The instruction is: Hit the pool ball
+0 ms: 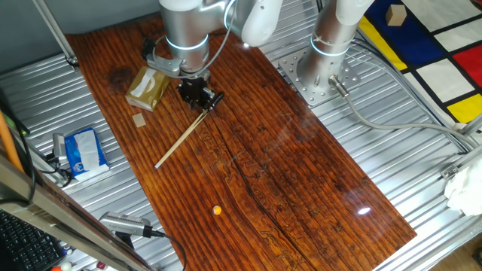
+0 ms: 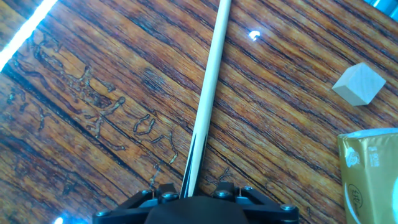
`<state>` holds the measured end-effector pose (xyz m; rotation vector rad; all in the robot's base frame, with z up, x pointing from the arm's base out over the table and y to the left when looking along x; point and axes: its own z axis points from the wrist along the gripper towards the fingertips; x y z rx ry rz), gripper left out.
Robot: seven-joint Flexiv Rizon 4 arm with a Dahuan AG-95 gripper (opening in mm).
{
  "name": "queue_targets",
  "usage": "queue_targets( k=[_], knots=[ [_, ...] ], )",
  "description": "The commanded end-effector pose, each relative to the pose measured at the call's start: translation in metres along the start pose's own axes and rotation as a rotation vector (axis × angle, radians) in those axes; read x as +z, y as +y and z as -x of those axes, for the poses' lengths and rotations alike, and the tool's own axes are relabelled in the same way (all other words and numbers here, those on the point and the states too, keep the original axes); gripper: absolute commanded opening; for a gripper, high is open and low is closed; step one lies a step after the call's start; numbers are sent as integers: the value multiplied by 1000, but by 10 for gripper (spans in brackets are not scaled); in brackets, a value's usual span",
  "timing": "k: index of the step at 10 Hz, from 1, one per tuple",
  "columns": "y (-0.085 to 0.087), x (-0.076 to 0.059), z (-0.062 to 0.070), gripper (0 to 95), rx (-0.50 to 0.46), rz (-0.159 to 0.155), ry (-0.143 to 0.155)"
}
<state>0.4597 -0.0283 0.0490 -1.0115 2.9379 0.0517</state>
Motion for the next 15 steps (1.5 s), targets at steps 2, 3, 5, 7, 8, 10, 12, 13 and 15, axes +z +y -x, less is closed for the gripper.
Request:
queue_targets(
  k=[2, 3, 5, 7, 8, 10, 12, 13, 15],
  knots=[
    [0, 1, 0, 380, 7, 0, 2],
    [-1, 3, -1, 190, 8, -1, 3],
    [-3, 10, -4, 190, -1, -2, 3],
    [-4, 10, -11, 190, -6, -1, 5],
    [-4, 9, -12, 190, -8, -1, 7],
    [-3, 9, -12, 380, -20, 2, 6],
    [-3, 11, -12, 380, -20, 6, 9],
    [-3, 12, -11, 380, -19, 6, 9],
    [-3, 16, -10, 380, -24, 5, 9]
  ],
)
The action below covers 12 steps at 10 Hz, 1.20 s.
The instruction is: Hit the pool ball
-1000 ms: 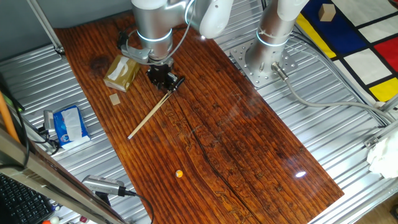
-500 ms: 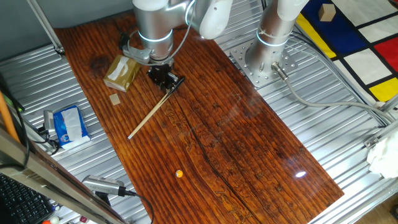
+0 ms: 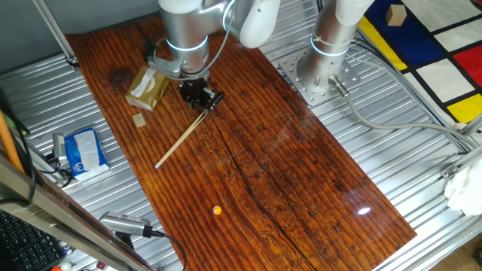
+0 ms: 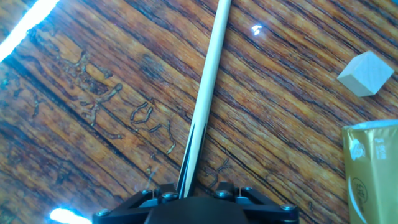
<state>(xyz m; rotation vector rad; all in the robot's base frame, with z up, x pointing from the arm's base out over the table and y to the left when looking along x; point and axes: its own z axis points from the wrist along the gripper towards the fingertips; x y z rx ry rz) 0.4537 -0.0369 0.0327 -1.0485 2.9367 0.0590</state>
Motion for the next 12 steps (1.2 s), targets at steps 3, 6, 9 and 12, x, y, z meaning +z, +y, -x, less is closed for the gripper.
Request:
queue_targets(
  k=[3, 6, 9, 12],
  knots=[
    [2, 5, 4, 380, -1, -5, 1],
    [1, 12, 5, 380, 2, -7, -1],
    [1, 15, 5, 380, 3, -10, -4],
    [1, 16, 5, 190, 10, -13, -8]
  ],
)
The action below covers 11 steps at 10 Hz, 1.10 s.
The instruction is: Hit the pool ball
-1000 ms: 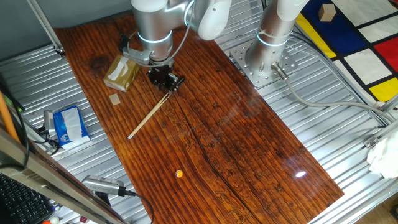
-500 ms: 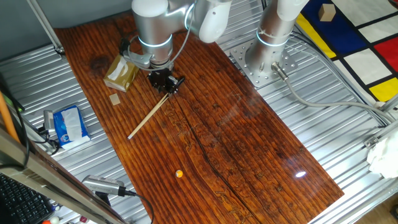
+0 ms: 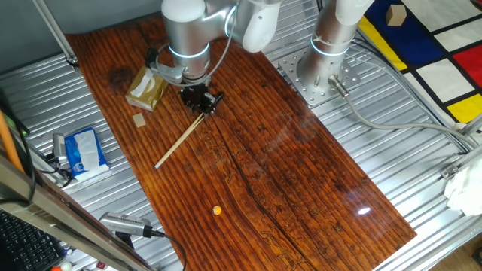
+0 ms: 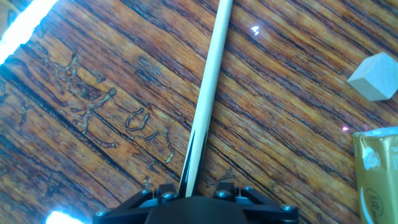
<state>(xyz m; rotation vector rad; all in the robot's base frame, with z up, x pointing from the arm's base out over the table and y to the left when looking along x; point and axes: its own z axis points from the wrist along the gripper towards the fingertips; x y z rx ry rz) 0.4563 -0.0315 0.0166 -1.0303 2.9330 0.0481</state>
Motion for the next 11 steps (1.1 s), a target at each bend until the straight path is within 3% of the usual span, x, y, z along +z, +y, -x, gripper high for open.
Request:
queue_targets(
  k=[1, 9, 10, 11],
  knots=[
    [-1, 0, 0, 190, 0, -3, -1],
    [-1, 6, 0, 190, 9, -4, -6],
    [-1, 6, 0, 0, 16, -6, -4],
    [-1, 6, 0, 0, 17, -6, -4]
  ],
)
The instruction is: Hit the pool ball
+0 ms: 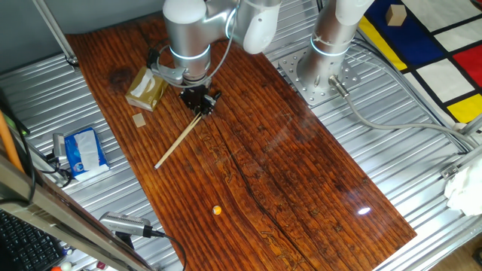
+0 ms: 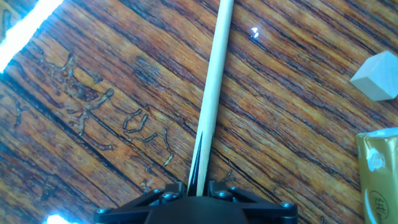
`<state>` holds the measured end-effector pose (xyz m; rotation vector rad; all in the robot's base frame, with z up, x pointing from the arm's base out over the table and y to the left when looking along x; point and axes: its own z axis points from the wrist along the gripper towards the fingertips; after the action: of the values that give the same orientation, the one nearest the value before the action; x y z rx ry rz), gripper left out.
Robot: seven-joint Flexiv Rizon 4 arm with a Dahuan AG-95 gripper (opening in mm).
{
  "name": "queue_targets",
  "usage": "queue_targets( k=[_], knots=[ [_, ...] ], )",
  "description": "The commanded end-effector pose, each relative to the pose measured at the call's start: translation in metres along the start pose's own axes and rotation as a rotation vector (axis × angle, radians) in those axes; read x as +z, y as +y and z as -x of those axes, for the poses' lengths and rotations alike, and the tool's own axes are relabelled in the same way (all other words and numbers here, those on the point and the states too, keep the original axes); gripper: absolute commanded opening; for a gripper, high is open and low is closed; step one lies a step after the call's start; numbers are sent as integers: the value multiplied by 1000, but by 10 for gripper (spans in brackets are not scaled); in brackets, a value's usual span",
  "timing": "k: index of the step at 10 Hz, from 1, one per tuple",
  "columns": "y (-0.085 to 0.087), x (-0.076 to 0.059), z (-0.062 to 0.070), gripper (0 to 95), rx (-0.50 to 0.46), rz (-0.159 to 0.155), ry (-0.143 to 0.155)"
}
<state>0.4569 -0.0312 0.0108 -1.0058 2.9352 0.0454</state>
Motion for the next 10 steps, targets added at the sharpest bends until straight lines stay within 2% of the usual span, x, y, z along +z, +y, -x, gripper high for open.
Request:
queue_targets(
  k=[1, 4, 7, 8, 10],
  knots=[
    [-1, -1, 0, 0, 2, -3, 2],
    [0, -7, 1, 0, -27, -7, -3],
    [2, -14, 6, 0, -74, -18, 9],
    [2, -15, 9, 0, -110, -22, 12],
    [5, -18, 16, 0, -203, -29, 38]
  ],
)
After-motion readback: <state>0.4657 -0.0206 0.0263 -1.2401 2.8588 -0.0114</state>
